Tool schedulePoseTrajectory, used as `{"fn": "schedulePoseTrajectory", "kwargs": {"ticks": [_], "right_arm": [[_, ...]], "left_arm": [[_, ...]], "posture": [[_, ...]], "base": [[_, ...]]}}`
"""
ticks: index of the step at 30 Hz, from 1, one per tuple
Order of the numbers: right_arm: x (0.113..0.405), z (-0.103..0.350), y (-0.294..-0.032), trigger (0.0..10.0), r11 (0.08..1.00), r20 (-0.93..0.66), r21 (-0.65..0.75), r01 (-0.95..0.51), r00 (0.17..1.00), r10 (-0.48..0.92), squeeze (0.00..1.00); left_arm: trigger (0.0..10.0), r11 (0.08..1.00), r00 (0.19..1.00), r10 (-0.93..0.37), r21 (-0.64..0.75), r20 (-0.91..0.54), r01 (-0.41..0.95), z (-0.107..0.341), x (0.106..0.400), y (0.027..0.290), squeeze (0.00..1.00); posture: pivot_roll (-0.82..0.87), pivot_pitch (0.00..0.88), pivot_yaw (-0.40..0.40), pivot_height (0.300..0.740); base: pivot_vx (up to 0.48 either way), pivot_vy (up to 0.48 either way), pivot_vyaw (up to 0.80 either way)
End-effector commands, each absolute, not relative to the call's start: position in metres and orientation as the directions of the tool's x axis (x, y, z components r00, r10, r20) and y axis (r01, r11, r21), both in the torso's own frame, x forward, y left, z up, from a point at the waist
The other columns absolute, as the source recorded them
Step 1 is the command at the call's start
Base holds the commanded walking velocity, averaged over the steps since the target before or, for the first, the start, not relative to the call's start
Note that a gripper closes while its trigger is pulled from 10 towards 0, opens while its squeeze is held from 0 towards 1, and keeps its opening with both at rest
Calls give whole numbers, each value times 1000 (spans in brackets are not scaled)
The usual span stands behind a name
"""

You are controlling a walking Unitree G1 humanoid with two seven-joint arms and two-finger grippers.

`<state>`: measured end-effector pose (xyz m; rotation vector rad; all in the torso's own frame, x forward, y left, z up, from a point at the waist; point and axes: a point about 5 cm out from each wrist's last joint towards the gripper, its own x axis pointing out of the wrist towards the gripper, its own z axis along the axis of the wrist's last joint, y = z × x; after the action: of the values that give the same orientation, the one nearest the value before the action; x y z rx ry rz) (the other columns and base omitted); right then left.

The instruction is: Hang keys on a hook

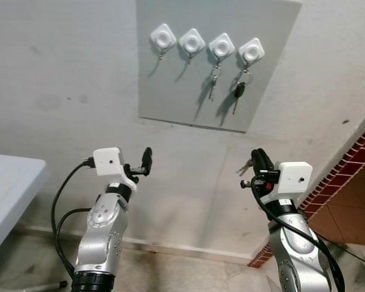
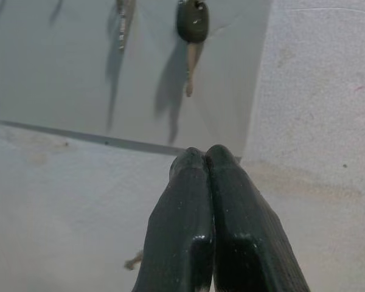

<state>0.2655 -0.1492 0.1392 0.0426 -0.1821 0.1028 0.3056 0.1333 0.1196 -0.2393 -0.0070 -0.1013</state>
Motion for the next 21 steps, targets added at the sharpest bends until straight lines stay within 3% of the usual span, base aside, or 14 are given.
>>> {"fn": "schedulePoseTrajectory", "kwargs": {"ticks": [1,14,21], "right_arm": [[265,141,-153,10000,993,175,19,-112,979,107,0],[288,151,-152,10000,972,170,-80,-221,958,232,0],[322,168,-133,10000,937,206,-81,-339,914,349,0]], "left_arm": [[10000,969,991,-131,-206,32,134,125,307,127,0],[10000,948,954,-281,-126,99,292,148,314,113,0],[10000,928,929,-341,-104,142,357,165,323,106,0]], "posture": [[-17,13,-87,740],[-25,35,-77,740],[-25,44,-77,740]], "base": [[0,0,0],[0,0,0],[0,0,0]]}}
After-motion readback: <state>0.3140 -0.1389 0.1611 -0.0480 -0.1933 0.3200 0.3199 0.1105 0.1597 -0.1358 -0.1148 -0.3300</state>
